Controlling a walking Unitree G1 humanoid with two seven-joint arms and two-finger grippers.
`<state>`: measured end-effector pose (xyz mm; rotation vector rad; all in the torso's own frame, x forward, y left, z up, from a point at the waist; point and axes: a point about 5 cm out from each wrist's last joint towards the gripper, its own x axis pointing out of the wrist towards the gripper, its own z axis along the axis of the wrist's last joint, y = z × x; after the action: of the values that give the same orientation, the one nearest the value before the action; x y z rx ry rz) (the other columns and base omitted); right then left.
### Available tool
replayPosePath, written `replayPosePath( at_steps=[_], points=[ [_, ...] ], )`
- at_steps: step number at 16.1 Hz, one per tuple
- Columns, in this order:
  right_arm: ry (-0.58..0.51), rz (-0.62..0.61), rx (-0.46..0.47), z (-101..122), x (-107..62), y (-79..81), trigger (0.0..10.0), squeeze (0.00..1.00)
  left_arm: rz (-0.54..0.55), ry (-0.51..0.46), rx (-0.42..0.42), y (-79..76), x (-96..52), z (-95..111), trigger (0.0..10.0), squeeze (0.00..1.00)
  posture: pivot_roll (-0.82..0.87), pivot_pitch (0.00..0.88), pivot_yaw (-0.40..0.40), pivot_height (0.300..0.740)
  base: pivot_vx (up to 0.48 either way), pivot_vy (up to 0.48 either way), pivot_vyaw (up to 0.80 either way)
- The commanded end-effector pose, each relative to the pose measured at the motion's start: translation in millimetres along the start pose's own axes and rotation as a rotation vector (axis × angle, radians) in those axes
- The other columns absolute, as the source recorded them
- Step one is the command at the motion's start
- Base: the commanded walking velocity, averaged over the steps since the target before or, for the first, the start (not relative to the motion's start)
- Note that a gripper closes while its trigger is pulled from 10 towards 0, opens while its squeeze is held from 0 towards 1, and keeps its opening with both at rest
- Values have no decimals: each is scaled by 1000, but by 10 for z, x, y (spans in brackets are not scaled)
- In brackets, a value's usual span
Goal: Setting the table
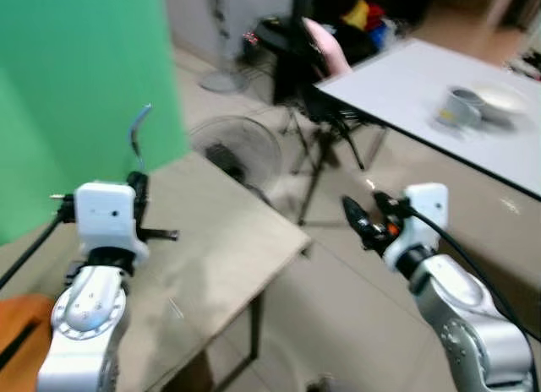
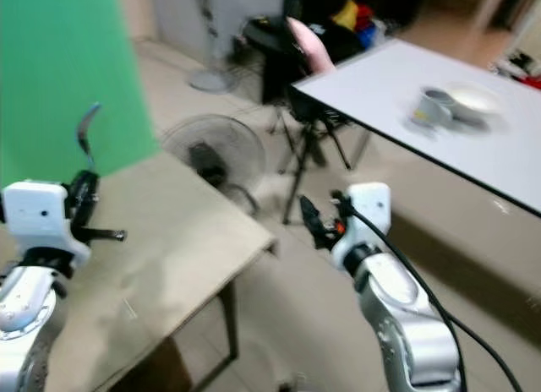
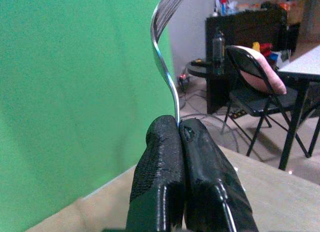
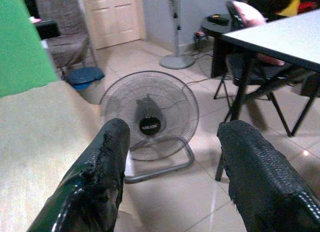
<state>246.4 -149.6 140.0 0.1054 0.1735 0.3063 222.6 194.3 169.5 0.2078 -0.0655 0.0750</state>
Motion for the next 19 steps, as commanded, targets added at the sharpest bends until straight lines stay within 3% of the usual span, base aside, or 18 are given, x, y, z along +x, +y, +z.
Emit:
replayPosePath(
  at_steps=[1, 5, 13, 15, 19],
  points=[
    [28, -66, 5, -28, -25, -104, 10000, 0, -37, -53, -2, -75, 22, 89, 10000, 0, -94, 0, -2, 740, 0, 0, -781],
    [20, -108, 9, -23, -41, -138, 10000, 0, -86, -89, -62, -153, 83, 161, 10000, 0, -102, 0, 12, 740, 131, 0, -781],
    [5, -143, 4, 0, -42, -158, 10000, 0, -150, -73, -87, -245, 157, 123, 10000, 0, -109, 0, 23, 740, 335, 0, -781],
    [-2, -130, -8, 23, -16, -152, 10000, 0, -147, -67, -89, -246, 161, 109, 10000, 0, -108, 0, 22, 740, 343, 0, -781],
    [-53, -14, -66, 156, 119, -52, 10000, 0, -95, -28, -93, -177, 192, 44, 10000, 0, -106, 0, 24, 740, 345, 0, 0]
  ],
)
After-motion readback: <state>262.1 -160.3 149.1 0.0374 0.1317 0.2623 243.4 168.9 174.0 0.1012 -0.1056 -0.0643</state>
